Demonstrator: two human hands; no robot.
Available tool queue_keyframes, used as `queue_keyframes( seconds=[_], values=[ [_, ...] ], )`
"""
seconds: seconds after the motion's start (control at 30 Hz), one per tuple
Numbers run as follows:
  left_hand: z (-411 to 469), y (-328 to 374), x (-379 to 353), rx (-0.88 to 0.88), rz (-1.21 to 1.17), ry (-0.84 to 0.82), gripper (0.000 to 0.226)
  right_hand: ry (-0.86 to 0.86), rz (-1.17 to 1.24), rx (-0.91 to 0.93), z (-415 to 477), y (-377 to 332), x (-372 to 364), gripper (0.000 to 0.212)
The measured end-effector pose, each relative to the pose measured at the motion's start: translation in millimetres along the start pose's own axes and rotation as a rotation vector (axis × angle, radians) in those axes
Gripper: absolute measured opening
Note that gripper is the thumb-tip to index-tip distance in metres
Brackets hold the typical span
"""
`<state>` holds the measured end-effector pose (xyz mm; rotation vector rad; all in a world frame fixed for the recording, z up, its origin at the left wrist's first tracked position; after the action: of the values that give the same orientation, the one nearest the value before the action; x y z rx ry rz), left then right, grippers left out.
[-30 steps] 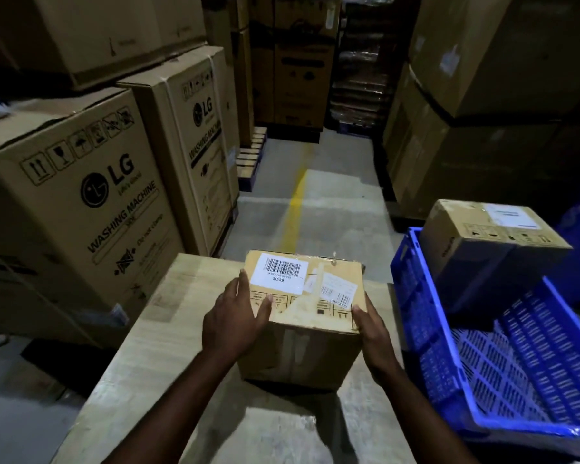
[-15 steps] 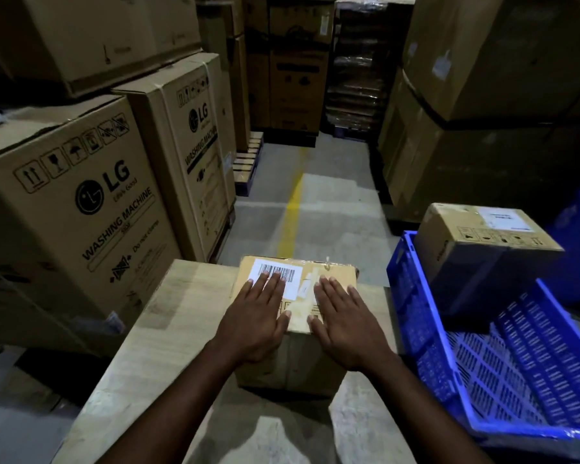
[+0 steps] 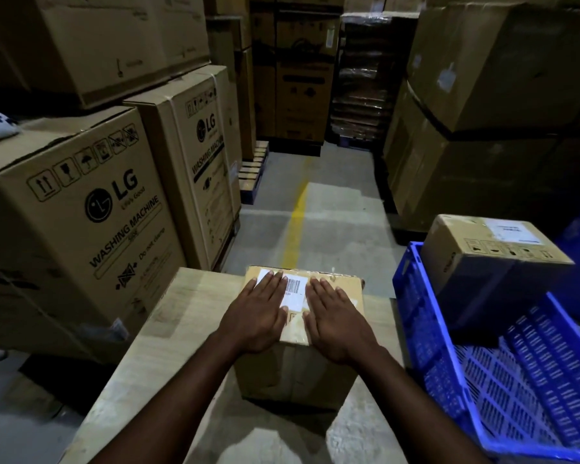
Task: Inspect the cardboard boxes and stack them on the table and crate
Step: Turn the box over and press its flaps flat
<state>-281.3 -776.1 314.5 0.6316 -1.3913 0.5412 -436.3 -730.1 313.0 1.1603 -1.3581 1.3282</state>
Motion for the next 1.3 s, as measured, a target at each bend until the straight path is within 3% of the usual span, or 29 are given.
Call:
queue_keyframes(
  seconds=[0.1, 0.2, 0.37, 0.63, 0.87, 1.07, 1.17, 1.3],
  values=[
    [-2.1, 1.0, -2.2, 0.006, -0.014, 0.009, 0.081, 0.011, 0.002, 0.004, -1.8, 0.1, -1.9, 0.069],
    [4.8, -3.8, 0.6, 0.002, -0.035, -0.019, 0.083, -0.028, 0.017, -0.003, 8.1, -0.2, 3.3, 0.071],
    [18.8, -12.8, 7.0, 0.03, -0.051, 0.03, 0.062, 0.042, 0.073, -0.046, 23.4, -1.5, 12.6, 0.063],
    [19.1, -14.7, -2.7, 0.064, -0.026, 0.049, 0.063, 0.071, 0.017, -0.052, 28.5, 0.1, 2.2, 0.063],
    [0.3, -46.4, -1.4, 0.205, -0.162, 0.058, 0.067, 0.021, 0.007, -0.12, 22.2, 30.0, 10.8, 0.067],
    [1.4, -43.7, -2.1, 0.217, -0.199, 0.068, 0.066, 0.04, -0.005, -0.149, 18.7, 36.9, 7.0, 0.068],
    [-3.6, -47.2, -2.3, 0.229, -0.289, 0.085, 0.07, 0.061, 0.108, -0.142, 18.7, 40.9, 9.2, 0.066],
    [-21.2, -48.3, -6.2, 0.316, -0.572, 0.132, 0.082, 0.05, 0.506, -0.272, 4.2, 60.7, 3.3, 0.075]
  ],
)
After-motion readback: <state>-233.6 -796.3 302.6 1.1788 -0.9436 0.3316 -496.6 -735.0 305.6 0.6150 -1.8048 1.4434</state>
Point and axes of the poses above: each hand's wrist, its own z-axis towards the middle knuckle, its own x-axis out of the back of the hand, y = z × x, the point moved 5 cm from there along z, towards the middle knuckle, and after that the axes turned 9 degrees about -x, right-handed, at the moved point
